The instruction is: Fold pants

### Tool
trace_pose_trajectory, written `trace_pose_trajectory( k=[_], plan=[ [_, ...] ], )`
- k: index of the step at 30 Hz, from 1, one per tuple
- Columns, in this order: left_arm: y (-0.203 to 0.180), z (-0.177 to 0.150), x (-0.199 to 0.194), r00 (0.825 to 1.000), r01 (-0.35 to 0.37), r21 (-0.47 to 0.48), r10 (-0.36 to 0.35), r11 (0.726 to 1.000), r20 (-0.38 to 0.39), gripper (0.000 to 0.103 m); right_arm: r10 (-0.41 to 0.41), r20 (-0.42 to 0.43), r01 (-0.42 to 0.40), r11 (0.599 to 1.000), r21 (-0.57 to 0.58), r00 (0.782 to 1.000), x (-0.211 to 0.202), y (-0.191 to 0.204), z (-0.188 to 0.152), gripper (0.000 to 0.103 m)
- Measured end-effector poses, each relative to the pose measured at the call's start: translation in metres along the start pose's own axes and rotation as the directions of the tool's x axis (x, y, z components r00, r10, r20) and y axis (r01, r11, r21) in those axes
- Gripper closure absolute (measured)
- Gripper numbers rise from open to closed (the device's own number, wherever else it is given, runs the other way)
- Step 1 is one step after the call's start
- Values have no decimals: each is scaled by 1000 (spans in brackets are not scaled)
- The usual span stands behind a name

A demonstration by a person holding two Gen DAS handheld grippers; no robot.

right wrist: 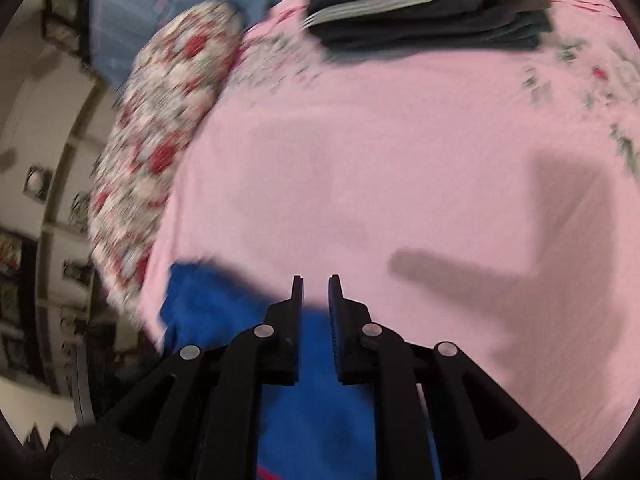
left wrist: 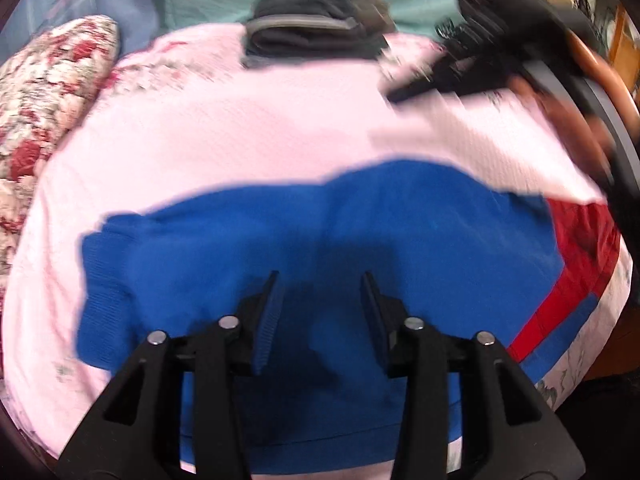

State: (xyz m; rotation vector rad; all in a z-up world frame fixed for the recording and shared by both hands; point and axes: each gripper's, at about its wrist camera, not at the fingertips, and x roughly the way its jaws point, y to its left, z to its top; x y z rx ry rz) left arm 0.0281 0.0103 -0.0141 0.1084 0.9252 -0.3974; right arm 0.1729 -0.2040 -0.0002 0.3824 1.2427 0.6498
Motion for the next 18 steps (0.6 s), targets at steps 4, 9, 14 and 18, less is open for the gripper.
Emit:
trace_pose_trajectory(
  k=[4, 9, 14, 18],
  plan=[
    [29, 15, 2, 997, -70, -64, 72, 996, 26, 46, -117, -51, 116, 993, -30, 992, 32, 22, -42, 90],
    [79, 9, 37, 989, -140, -151, 132, 979, -64, 87, -223, -28, 224, 975, 11, 974, 53, -1, -48, 97],
    [71, 7, 10, 988, -153, -120, 150, 981, -32, 87, -221, 77, 225, 973, -59, 972, 30, 40, -55, 94],
    [70, -3, 26, 980, -196, -84, 191, 977, -55, 87, -304, 1, 304, 953, -18, 953, 64, 24, -62, 94]
  ],
)
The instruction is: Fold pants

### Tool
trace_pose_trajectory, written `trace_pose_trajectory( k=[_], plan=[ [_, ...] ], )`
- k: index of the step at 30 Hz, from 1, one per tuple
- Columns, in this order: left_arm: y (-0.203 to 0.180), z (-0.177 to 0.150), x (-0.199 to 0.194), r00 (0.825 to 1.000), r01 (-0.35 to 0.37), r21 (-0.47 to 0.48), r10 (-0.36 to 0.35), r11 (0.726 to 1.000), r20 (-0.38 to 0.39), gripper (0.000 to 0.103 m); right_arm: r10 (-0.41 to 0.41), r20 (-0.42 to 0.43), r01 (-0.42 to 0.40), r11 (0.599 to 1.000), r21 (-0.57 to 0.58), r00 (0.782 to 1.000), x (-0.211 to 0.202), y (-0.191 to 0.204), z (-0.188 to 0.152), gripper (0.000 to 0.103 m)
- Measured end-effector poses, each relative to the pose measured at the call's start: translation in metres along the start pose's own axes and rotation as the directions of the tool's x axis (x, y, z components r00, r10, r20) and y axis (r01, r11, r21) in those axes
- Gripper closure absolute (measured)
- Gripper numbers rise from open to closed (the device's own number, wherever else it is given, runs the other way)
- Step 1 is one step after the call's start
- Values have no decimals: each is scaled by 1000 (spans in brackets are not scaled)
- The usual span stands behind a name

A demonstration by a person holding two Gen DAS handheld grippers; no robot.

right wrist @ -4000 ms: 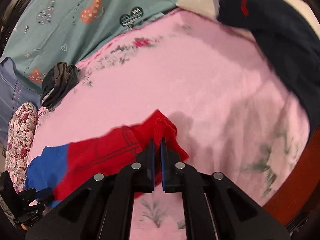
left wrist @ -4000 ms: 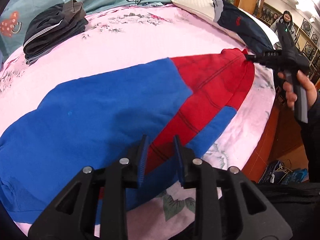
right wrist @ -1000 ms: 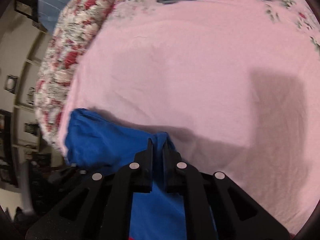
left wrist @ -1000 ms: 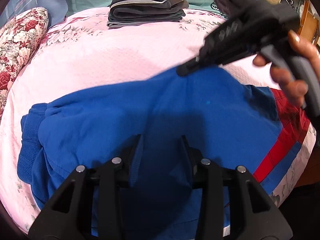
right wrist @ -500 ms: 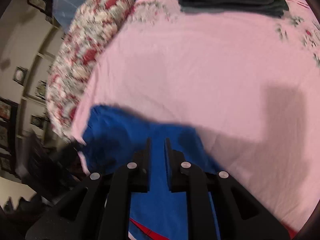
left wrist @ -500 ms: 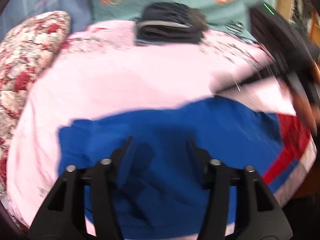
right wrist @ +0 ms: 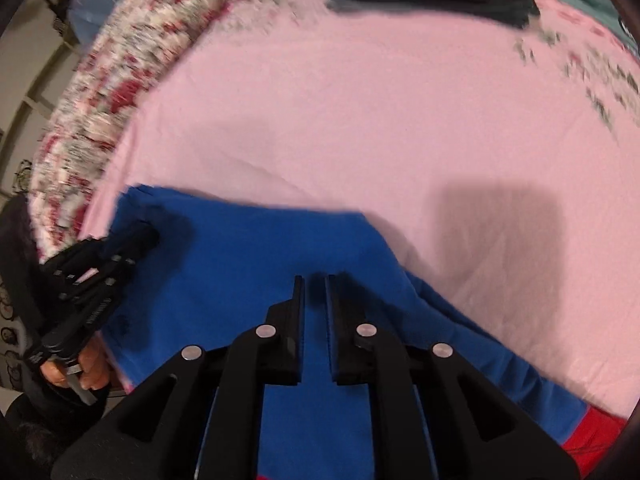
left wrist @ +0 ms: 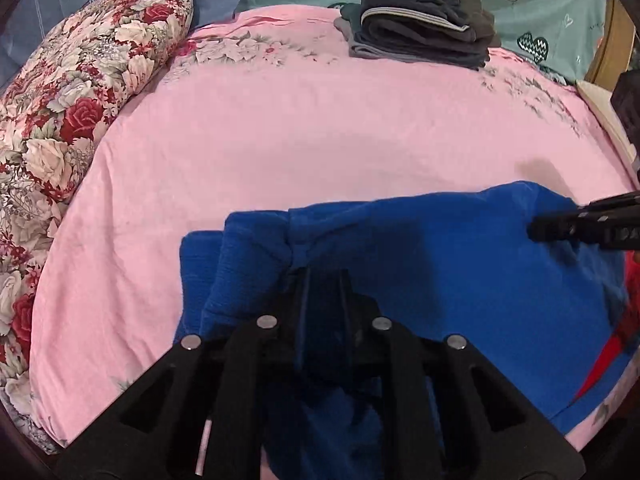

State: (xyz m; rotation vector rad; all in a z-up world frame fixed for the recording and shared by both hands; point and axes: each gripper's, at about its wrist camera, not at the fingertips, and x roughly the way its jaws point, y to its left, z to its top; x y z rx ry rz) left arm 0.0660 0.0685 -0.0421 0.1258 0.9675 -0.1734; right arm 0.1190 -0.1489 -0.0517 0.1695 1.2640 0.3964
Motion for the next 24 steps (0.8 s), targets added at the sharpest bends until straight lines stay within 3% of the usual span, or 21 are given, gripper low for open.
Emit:
trace_pose_trajectory(
  k=[2, 5, 8, 9, 11, 14, 18, 21, 24],
  plan=[
    [-3, 0, 0, 1000, -23, 15, 23, 1000, 7, 87, 6, 29, -7, 1000, 4, 1000, -2, -2, -4, 94],
    [-3, -2, -28, 999, 14, 16, -15, 1000, 28, 87, 40, 97, -40, 999, -4, 994, -39, 5, -19, 93],
    [-20, -11, -64, 995, 60, 74, -66, 995, 72, 72, 26, 182, -23, 999, -22, 983, -89, 11, -51, 79],
    [-30, -17, -78, 992, 74, 109, -85, 991, 96, 63, 12, 204, -8, 1000, -20, 979, -102, 11, -65, 74],
    [-53, -29, -95, 984, 110, 169, -131, 980, 117, 58, -28, 226, 27, 1000, 5, 974, -118, 6, -97, 73],
    [-79, -42, -90, 982, 154, 216, -173, 964, 76, 58, -52, 209, 42, 998, 55, 977, -116, -9, -136, 73],
    [-99, -61, -56, 989, 147, 243, -150, 959, -5, 61, -76, 155, 63, 994, 90, 985, -85, -22, -167, 73],
    [-101, -68, -56, 991, 111, 259, -126, 959, 39, 61, -98, 193, 86, 994, 73, 976, -79, -22, -179, 73],
    [-98, -68, -74, 986, 140, 250, -158, 958, 55, 62, -104, 243, 95, 994, 50, 964, -93, -14, -187, 73]
  ],
)
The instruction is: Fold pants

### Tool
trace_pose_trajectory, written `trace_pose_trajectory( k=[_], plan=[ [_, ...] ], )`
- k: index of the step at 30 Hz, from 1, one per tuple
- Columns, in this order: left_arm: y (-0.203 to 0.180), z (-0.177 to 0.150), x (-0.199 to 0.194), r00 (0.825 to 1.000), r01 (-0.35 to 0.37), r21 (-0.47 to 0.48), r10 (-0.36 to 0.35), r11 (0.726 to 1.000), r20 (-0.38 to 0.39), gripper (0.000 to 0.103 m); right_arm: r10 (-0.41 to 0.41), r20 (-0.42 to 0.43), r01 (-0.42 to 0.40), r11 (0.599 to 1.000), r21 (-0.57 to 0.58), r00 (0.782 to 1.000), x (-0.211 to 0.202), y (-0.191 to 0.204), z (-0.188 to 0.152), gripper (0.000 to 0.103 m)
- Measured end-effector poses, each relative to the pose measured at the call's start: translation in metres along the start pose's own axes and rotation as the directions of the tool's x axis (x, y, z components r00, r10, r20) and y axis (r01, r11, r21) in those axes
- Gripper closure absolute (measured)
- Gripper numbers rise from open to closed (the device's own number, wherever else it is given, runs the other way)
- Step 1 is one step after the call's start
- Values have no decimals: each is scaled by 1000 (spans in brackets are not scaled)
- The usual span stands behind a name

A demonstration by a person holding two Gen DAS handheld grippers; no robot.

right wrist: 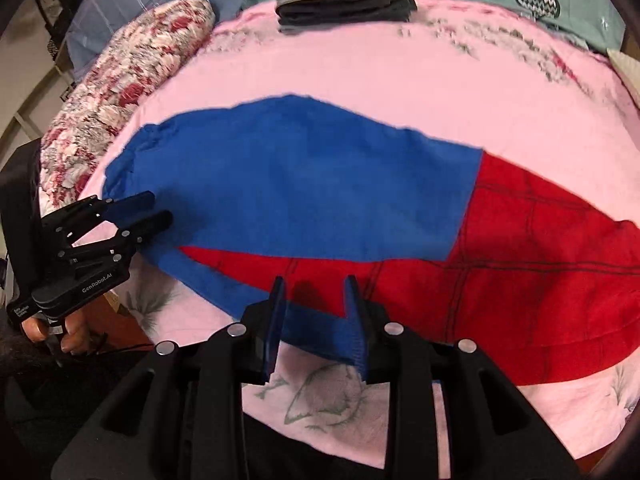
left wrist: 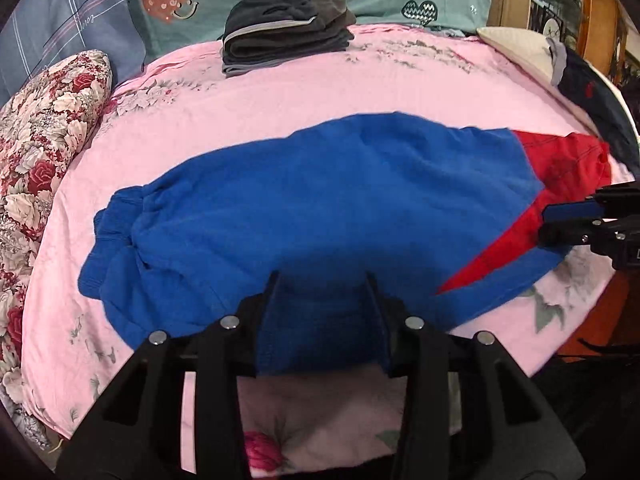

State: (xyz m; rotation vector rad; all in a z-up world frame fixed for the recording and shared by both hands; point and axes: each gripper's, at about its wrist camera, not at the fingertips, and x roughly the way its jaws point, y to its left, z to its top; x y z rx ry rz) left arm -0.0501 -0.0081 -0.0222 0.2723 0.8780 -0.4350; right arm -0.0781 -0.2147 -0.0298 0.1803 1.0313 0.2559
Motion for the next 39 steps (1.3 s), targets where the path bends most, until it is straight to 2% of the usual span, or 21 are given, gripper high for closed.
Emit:
trace_pose_trajectory(
  k=[2, 4, 5, 7, 9, 10, 13, 16, 18, 22, 24, 26, 27, 29, 31, 33, 34, 36, 37, 39],
  plan=[
    [-3, 0, -14, 999, 7, 17, -8, 1000, 35, 62, -39, 18, 39, 999, -6, 999, -7, -1, -4, 73],
    [-14, -1, -19, 999, 3, 55, -6, 998, 54, 58, -59, 2, 59, 998, 11, 998, -6, -7, -8, 73],
    [-18, -1, -11, 1000, 0, 68, -2, 998, 29, 58, -66, -24, 66, 997, 25, 998, -1, -14, -12, 73],
    [-18, -4, 9, 999, -2, 57, 5, 998, -38, 58, -37, -6, 37, 998, 56, 999, -3, -23, -17, 73],
    [-20, -2, 9, 1000, -4, 56, 6, 998, -28, 61, -48, 17, 47, 997, 54, 999, -17, -25, -17, 73],
    [-23, 0, 5, 1000, 4, 65, -3, 998, -19, 61, -69, 58, 66, 996, 56, 996, -31, -31, -16, 73],
    [-38, 13, -13, 999, 27, 104, -32, 994, 44, 59, -166, 134, 145, 977, 155, 977, -70, -74, -12, 72],
    [-64, 34, -20, 992, 72, 144, -85, 987, 89, 56, -291, 159, 244, 934, 262, 943, -96, -125, -10, 72],
    [-87, 50, -17, 985, 130, 161, -146, 978, 91, 56, -335, 144, 280, 911, 303, 931, -98, -149, -10, 72],
    [-140, 73, 4, 976, 183, 209, -203, 961, 77, 56, -382, 53, 346, 880, 325, 922, -76, -179, -18, 72],
    [-168, 75, 25, 978, 190, 239, -204, 952, 33, 56, -340, -34, 332, 886, 325, 940, -55, -190, -28, 72],
    [-192, 69, 49, 978, 207, 270, -202, 940, -47, 56, -370, -22, 361, 892, 273, 929, -52, -183, -35, 72],
    [-199, 65, 58, 979, 205, 282, -192, 937, -76, 57, -372, -27, 365, 891, 269, 928, -53, -183, -36, 72],
    [-205, 59, 57, 985, 169, 309, -167, 936, -31, 57, -337, -38, 332, 896, 295, 941, -59, -189, -41, 72],
    [-209, 61, 57, 983, 181, 305, -176, 935, -43, 58, -320, -27, 313, 900, 304, 947, -67, -193, -45, 74],
    [-210, 66, 53, 978, 210, 289, -205, 934, -48, 58, -301, 36, 274, 907, 321, 953, -88, -192, -47, 74],
    [-211, 68, 49, 977, 214, 289, -212, 933, -36, 57, -306, 65, 270, 905, 328, 950, -96, -195, -44, 70],
    [-218, 75, 41, 974, 216, 305, -225, 927, -7, 56, -342, 104, 276, 875, 398, 934, -115, -216, -43, 65],
    [-220, 78, 37, 972, 224, 308, -237, 925, 5, 53, -319, 115, 239, 865, 441, 941, -120, -229, -46, 55],
    [-231, 86, 31, 966, 235, 313, -257, 920, 31, 49, -247, 146, 131, 829, 543, 958, -123, -260, -57, 52]
  ],
)
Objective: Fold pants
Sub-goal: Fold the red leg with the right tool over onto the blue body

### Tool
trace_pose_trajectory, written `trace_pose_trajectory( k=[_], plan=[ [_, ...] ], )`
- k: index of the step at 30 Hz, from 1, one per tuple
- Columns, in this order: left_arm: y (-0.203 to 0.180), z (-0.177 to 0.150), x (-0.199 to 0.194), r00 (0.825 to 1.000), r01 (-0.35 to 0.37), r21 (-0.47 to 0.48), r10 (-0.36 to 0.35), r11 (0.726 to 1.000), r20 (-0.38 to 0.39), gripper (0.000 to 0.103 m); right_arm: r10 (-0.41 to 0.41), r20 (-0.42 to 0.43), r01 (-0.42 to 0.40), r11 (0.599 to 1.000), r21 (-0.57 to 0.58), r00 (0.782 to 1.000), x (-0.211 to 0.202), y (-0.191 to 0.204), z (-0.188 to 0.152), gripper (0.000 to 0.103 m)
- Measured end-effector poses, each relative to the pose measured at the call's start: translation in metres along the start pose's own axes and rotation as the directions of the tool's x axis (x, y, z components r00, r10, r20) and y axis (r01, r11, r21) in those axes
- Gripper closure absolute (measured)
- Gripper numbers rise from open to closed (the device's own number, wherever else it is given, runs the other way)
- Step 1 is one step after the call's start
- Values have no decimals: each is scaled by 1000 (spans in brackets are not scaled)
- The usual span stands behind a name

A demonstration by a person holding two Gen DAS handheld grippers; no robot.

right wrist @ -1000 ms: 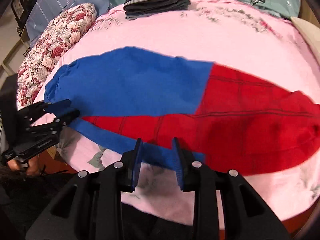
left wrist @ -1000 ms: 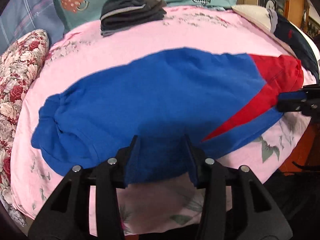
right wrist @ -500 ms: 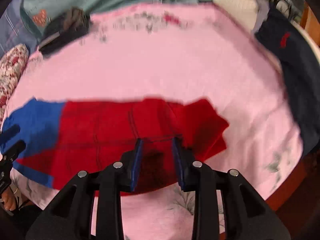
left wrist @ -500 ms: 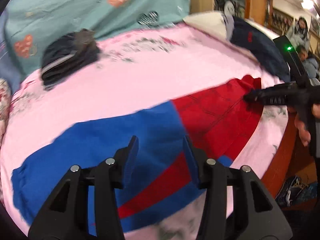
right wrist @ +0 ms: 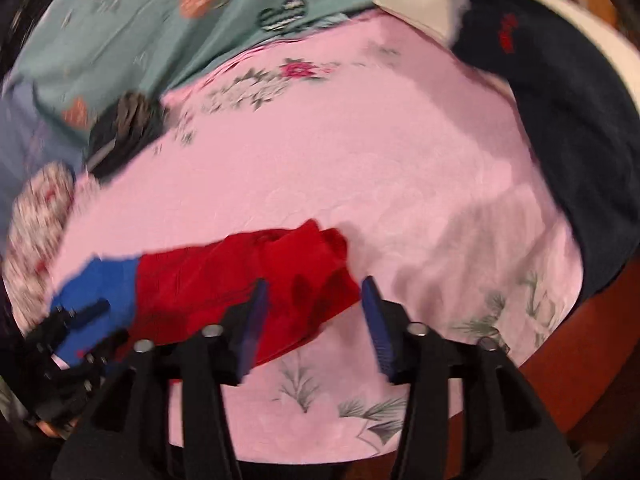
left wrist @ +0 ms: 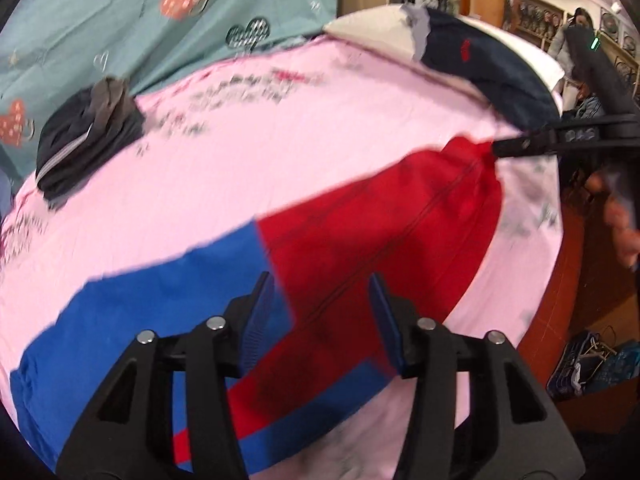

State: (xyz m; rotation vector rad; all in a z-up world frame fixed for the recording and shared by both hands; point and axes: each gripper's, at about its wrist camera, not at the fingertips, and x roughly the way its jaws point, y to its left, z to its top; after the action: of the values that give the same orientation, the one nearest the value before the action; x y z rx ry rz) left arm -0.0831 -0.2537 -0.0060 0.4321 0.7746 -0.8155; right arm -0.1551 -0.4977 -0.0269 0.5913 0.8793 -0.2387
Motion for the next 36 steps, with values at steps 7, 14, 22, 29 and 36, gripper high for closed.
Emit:
trace_pose_trajectory(
  k=[7, 14, 22, 29, 36],
  plan=[
    [-20, 22, 45, 999, -13, -13, 13, 1000, -41, 45, 112, -25, -108, 988, 111, 993, 33, -19, -1, 51],
    [-17, 19, 62, 992, -9, -39, 4, 999, -124, 43, 129, -27, -125, 987, 105, 991, 42, -11, 4, 85],
    [19, 10, 25, 998, -35, -102, 29, 994, -57, 44, 184, 59, -184, 983, -10, 981, -10, 47, 11, 90],
    [127, -38, -62, 974, -224, -232, 226, 947, -18, 43, 307, 14, -285, 901, -327, 952, -38, 211, -1, 90],
    [215, -105, -94, 933, -357, -394, 338, 847, -119, 43, 306, -142, -336, 813, -476, 941, 32, 336, -51, 91]
  ],
)
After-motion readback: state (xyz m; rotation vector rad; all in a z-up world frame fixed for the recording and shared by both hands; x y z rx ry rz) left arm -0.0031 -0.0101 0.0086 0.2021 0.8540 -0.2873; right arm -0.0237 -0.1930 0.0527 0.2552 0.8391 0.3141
